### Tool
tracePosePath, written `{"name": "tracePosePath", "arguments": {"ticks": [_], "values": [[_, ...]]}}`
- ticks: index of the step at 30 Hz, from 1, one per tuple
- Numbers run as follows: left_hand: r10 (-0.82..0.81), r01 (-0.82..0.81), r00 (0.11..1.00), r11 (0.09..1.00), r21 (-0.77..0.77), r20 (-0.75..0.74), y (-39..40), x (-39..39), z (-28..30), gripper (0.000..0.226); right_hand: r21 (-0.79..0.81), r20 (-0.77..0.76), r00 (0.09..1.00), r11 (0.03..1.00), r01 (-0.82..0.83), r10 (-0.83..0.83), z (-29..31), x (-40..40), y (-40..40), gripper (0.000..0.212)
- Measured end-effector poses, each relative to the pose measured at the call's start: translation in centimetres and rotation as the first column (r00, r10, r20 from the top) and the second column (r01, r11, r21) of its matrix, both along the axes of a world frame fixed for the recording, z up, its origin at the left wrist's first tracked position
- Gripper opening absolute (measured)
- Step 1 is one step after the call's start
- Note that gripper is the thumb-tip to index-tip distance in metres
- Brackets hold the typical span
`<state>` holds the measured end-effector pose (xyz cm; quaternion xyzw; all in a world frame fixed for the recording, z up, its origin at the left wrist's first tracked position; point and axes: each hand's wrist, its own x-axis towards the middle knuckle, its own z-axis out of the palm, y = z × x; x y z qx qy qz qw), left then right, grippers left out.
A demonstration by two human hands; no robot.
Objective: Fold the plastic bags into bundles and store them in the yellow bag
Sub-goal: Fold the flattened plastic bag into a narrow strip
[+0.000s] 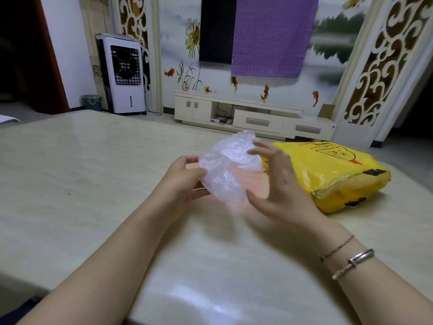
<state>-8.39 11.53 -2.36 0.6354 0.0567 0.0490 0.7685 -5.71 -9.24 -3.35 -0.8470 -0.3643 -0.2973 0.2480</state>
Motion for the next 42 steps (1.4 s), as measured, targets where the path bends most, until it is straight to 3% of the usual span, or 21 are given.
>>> {"name": "tracePosePath", "arguments": {"ticks": [3, 6, 7, 9, 10, 12, 14, 16, 19, 22, 26, 32, 37, 39, 42], "values": [[-0.025, 0.026, 0.998, 1.000, 0.004, -0.055, 0.0, 0.0, -0.2, 0.034, -0.167, 0.015, 1.000, 0.986, -0.020, 0.023, -0.7, -0.3, 1.3, 0.055], [0.021, -0.007, 0.998, 0.980, 0.198, -0.066, -0.1, 0.4, -1.2, 0.038, -0.248, 0.060, 0.995, 0.967, -0.059, 0.077, -1.0, -0.1, 1.6, 0.032], [0.064, -0.049, 0.997, 0.938, 0.343, -0.031, 0.0, 0.6, -1.6, 0.042, -0.277, 0.063, 0.993, 0.958, -0.076, 0.097, -1.1, 0.0, 1.4, 0.028], [0.137, -0.191, 0.981, 0.750, 0.634, 0.134, 0.3, 0.8, -1.9, 0.051, -0.308, 0.033, 0.992, 0.946, -0.105, 0.121, -1.2, 0.2, 1.2, 0.026], [0.132, -0.257, 0.964, 0.692, 0.675, 0.231, 0.3, 0.6, -1.8, 0.048, -0.314, 0.008, 0.993, 0.943, -0.113, 0.122, -1.2, 0.3, 1.2, 0.026], [0.042, -0.221, 0.957, 0.746, 0.628, 0.287, 0.3, 0.1, -1.5, 0.032, -0.311, -0.054, 0.991, 0.941, -0.134, 0.123, -1.2, 0.2, 1.1, 0.023], [-0.120, -0.005, 0.977, 0.810, 0.587, 0.174, 0.0, -0.3, -1.6, 0.026, -0.270, -0.138, 0.984, 0.951, -0.147, 0.113, -1.1, -0.1, 1.1, 0.019], [-0.207, 0.129, 0.977, 0.767, 0.628, 0.053, -0.2, -0.3, -2.0, 0.024, -0.186, -0.272, 0.958, 0.972, -0.146, 0.092, -1.1, -0.4, 1.0, 0.017], [-0.188, 0.158, 0.982, 0.756, 0.635, -0.020, -0.3, 0.2, -2.3, 0.019, -0.033, -0.475, 0.872, 0.988, -0.154, 0.120, -1.0, -0.8, 1.2, 0.008], [-0.129, 0.111, 0.991, 0.759, 0.642, -0.019, -0.5, 0.6, -2.2, 0.028, 0.106, -0.558, 0.819, 0.990, -0.091, 0.135, -1.2, -0.2, 1.7, 0.021], [-0.069, 0.089, 0.996, 0.760, 0.644, -0.057, -0.8, 0.9, -2.0, 0.040, 0.162, -0.585, 0.811, 0.981, 0.112, 0.004, -1.8, 0.9, 2.8, 0.037], [-0.024, 0.079, 0.996, 0.690, 0.720, -0.086, -1.0, 1.4, -2.3, 0.039, 0.000, -0.517, 0.816, 0.953, 0.302, -0.258, -2.3, 0.9, 3.1, 0.030], [0.010, 0.049, 0.997, 0.675, 0.736, -0.076, -1.2, 1.4, -2.3, 0.041, 0.078, -0.371, 0.923, 0.988, 0.136, -0.098, -1.5, 0.1, 2.3, 0.028], [0.015, 0.045, 0.997, 0.679, 0.732, -0.076, -1.1, 1.5, -2.3, 0.044, 0.048, -0.383, 0.924, 0.998, 0.038, -0.017, -1.2, -0.5, 2.1, 0.016], [0.010, 0.057, 0.996, 0.689, 0.722, -0.087, -1.1, 1.7, -2.2, 0.050, -0.052, -0.453, 0.891, 0.998, -0.040, 0.013, -1.5, -0.9, 1.9, 0.031]]}}
